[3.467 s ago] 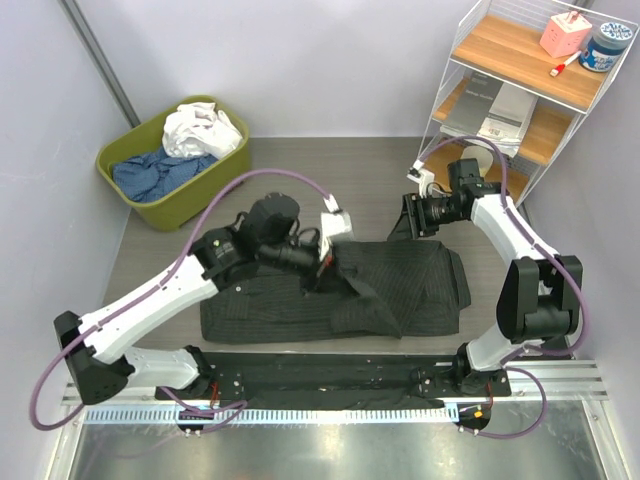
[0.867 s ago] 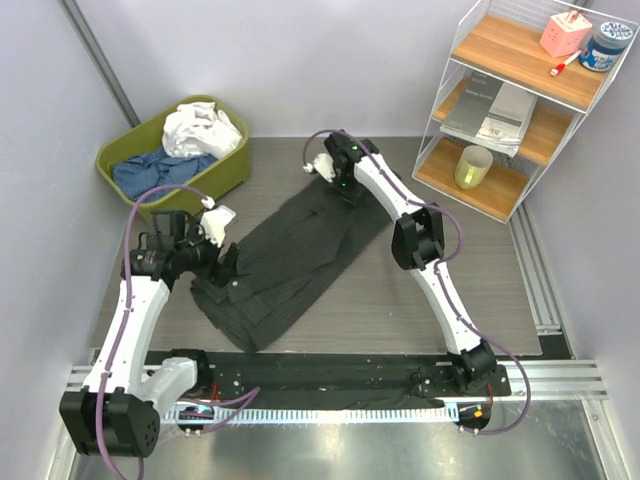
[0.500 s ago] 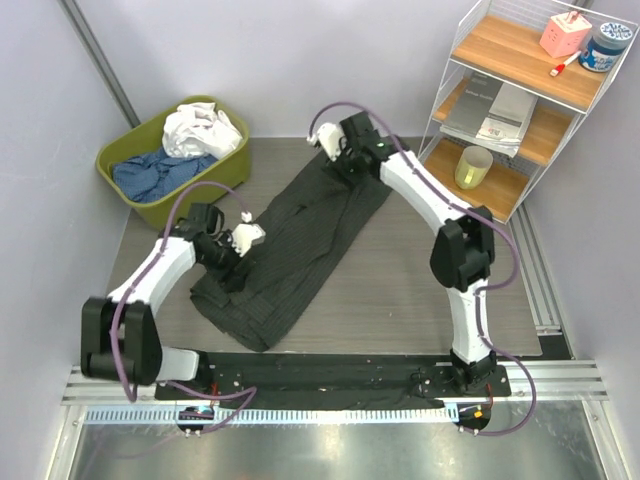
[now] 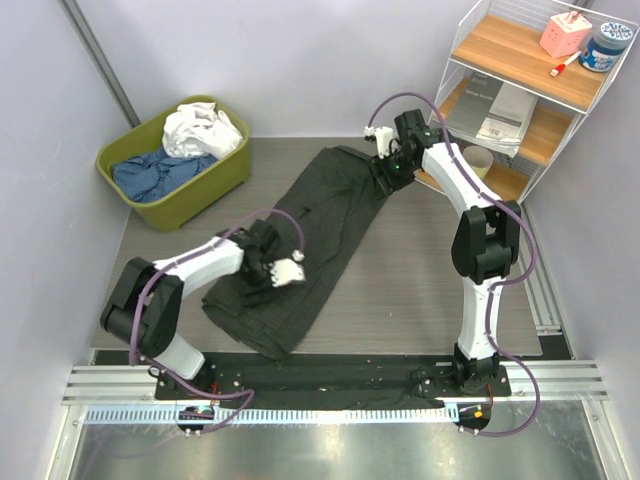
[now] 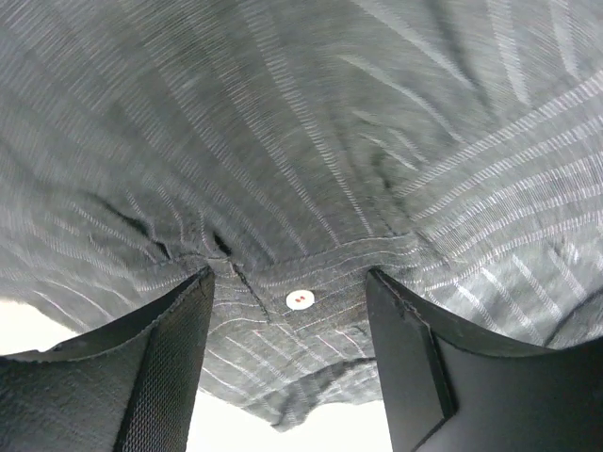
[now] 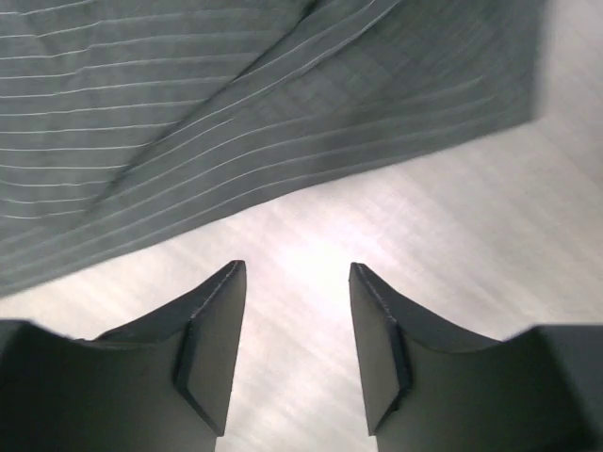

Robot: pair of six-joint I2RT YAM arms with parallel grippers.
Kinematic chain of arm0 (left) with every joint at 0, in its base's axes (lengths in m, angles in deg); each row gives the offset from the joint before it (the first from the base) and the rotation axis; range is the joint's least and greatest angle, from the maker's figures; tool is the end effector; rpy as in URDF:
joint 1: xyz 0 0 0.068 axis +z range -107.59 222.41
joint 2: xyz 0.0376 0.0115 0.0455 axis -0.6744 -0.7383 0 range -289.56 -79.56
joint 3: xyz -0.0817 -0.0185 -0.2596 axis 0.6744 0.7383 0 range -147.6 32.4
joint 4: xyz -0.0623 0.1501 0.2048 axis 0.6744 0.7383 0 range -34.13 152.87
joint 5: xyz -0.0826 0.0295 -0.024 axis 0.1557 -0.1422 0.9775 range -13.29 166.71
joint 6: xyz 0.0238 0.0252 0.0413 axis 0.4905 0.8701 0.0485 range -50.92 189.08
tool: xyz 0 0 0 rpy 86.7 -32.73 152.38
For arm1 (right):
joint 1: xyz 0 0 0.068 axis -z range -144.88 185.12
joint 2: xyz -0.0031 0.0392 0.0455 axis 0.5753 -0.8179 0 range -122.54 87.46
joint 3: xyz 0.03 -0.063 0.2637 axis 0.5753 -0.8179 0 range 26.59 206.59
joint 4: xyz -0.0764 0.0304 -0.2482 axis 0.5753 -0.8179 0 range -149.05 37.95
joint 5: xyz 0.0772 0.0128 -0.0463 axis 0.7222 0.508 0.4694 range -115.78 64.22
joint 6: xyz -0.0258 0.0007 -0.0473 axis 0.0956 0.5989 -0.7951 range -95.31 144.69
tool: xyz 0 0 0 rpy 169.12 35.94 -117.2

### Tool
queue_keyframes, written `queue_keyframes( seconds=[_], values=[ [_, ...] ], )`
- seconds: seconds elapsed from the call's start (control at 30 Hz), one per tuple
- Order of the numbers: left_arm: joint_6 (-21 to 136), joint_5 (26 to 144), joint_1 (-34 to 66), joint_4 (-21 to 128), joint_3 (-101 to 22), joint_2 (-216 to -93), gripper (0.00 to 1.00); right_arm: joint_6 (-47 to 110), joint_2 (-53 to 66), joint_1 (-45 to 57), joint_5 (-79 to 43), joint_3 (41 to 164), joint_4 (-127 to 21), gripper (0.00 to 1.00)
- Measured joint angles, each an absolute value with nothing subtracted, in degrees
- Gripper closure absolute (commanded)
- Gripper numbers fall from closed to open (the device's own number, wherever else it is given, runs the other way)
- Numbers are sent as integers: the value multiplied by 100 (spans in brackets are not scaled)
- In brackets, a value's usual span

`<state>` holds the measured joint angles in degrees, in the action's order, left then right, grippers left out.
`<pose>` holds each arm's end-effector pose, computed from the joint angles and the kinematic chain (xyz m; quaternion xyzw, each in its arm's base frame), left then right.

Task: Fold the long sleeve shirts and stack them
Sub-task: Fold the shirt

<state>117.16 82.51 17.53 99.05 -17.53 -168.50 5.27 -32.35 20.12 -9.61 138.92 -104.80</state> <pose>0.2327 -0.1119 0.1614 0.5952 0.7991 -0.0358 0.0767 0.4376 0.1274 0.2763 -0.3176 0.9033 0.1260 0.2594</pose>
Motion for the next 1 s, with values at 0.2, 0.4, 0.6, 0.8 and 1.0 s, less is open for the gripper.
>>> queue_keyframes(
  seconds=[0.2, 0.4, 0.6, 0.8, 1.0],
  values=[
    [10793, 8289, -217, 10290, -2323, -17370, 36, 512, -3429, 2154, -686, 13942, -10744, 53],
    [9650, 9209, -1192, 10406, -3237, -17899, 30, 492, -4255, 2160, -594, 14414, -10729, 59],
    [9086, 10339, -309, 10447, -3303, -16949, 20, 359, -4889, 1852, -677, 14441, -10731, 60],
    [8712, 10778, 797, 10371, -3080, -15340, 10, 179, -5180, 1531, -935, 14889, -10628, 63],
    [8597, 10632, 1431, 10382, -2660, -15054, 0, 140, -5849, 1445, -1182, 16021, -10432, 61]
  ],
)
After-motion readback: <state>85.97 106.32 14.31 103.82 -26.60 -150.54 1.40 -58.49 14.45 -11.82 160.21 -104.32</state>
